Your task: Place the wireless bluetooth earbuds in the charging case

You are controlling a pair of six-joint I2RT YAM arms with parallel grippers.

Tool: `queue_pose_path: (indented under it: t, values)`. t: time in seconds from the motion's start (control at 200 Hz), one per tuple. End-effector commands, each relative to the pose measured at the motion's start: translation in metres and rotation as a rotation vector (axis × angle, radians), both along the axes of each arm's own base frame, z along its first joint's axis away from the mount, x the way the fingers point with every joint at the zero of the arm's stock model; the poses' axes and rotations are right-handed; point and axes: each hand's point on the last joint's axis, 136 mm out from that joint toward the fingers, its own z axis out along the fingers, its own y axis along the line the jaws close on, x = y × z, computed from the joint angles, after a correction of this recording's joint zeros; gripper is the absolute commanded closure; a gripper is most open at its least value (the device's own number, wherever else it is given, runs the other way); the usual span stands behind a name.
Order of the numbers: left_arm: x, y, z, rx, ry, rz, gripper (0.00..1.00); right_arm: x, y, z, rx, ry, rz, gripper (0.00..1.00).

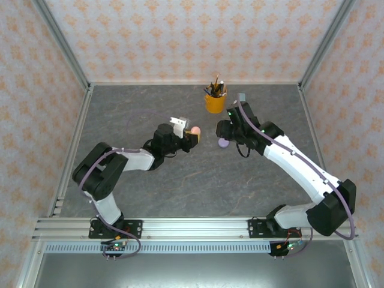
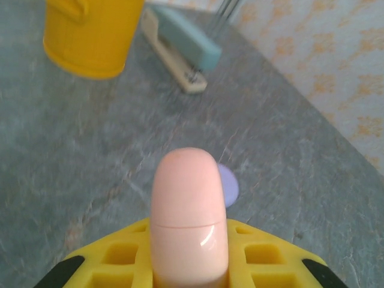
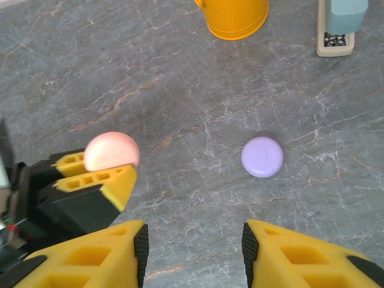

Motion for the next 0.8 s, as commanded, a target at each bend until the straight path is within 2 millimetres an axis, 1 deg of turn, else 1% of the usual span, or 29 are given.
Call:
queue_pose_path:
  t: [0.0, 0.165, 0.195, 0.215, 0.225, 0.305, 0.375, 0.385, 0.4, 0.525, 0.58, 0.621, 0.671, 0.696, 0.701, 0.716, 0.721, 0.726, 0.731, 0.736, 0.741, 0.746, 0.756, 0.796]
  values:
    - [0.013, -0.002, -0.003, -0.080, 0.120, 0.072, 1.00, 0.003, -0.009, 0.013, 0.032, -0.066, -0.062, 0.53]
    - [0.019, -0.004, -0.041, -0.070, 0.301, 0.127, 1.00, -0.003, -0.015, 0.014, 0.037, -0.076, -0.070, 0.53]
    - [0.020, -0.006, -0.043, -0.078, 0.317, 0.127, 1.00, -0.005, -0.016, 0.015, 0.038, -0.079, -0.069, 0.53]
    - [0.021, -0.008, -0.040, -0.091, 0.319, 0.125, 1.00, -0.005, -0.016, 0.015, 0.040, -0.081, -0.069, 0.53]
    - [0.020, -0.008, -0.051, -0.084, 0.340, 0.127, 1.00, -0.006, -0.016, 0.016, 0.040, -0.081, -0.069, 0.53]
    - [0.021, -0.009, -0.066, -0.083, 0.397, 0.142, 1.00, -0.008, -0.019, 0.017, 0.042, -0.087, -0.072, 0.53]
    - [0.021, -0.010, -0.075, -0.068, 0.433, 0.149, 1.00, -0.009, -0.020, 0.014, 0.034, -0.083, -0.073, 0.53]
    - [0.022, -0.010, -0.076, -0.067, 0.436, 0.150, 1.00, -0.011, -0.022, 0.020, 0.045, -0.099, -0.074, 0.53]
    - [0.021, -0.011, -0.077, -0.064, 0.441, 0.150, 1.00, -0.012, -0.022, 0.023, 0.049, -0.105, -0.073, 0.53]
    - [0.020, -0.008, -0.092, -0.033, 0.492, 0.170, 0.99, -0.016, -0.026, 0.027, 0.047, -0.117, -0.075, 0.53]
    - [0.019, -0.006, -0.099, -0.016, 0.525, 0.181, 0.98, -0.017, -0.027, 0.030, 0.050, -0.126, -0.075, 0.53]
    - [0.017, -0.004, -0.104, 0.003, 0.556, 0.195, 0.94, -0.017, -0.028, 0.032, 0.053, -0.131, -0.075, 0.53]
    - [0.016, -0.001, -0.109, 0.027, 0.590, 0.215, 0.87, -0.018, -0.028, 0.033, 0.055, -0.134, -0.074, 0.53]
    - [0.014, 0.000, -0.111, 0.040, 0.605, 0.222, 0.82, -0.018, -0.028, 0.034, 0.056, -0.137, -0.073, 0.53]
    - [0.015, 0.000, -0.111, 0.041, 0.605, 0.223, 0.79, -0.018, -0.028, 0.034, 0.056, -0.137, -0.073, 0.53]
    - [0.014, 0.001, -0.111, 0.047, 0.612, 0.225, 0.61, -0.018, -0.028, 0.035, 0.057, -0.139, -0.074, 0.53]
    - [0.013, 0.001, -0.111, 0.049, 0.614, 0.226, 0.57, -0.018, -0.028, 0.035, 0.057, -0.139, -0.074, 0.53]
    - [0.013, 0.001, -0.112, 0.050, 0.616, 0.226, 0.41, -0.018, -0.028, 0.035, 0.058, -0.140, -0.074, 0.53]
    - [0.013, 0.001, -0.112, 0.051, 0.618, 0.227, 0.22, -0.018, -0.028, 0.035, 0.058, -0.140, -0.074, 0.53]
    - [0.012, 0.001, -0.112, 0.052, 0.620, 0.226, 0.11, -0.018, -0.028, 0.035, 0.058, -0.139, -0.073, 0.53]
    - [0.012, 0.002, -0.112, 0.053, 0.622, 0.228, 0.06, -0.018, -0.028, 0.036, 0.058, -0.140, -0.073, 0.53]
    - [0.013, 0.002, -0.112, 0.054, 0.622, 0.229, 0.03, -0.018, -0.028, 0.035, 0.058, -0.140, -0.074, 0.53]
    - [0.012, 0.002, -0.112, 0.057, 0.625, 0.230, 0.01, -0.018, -0.028, 0.036, 0.059, -0.141, -0.074, 0.53]
    - [0.011, 0.004, -0.111, 0.065, 0.628, 0.236, 0.00, -0.018, -0.029, 0.036, 0.059, -0.143, -0.074, 0.53]
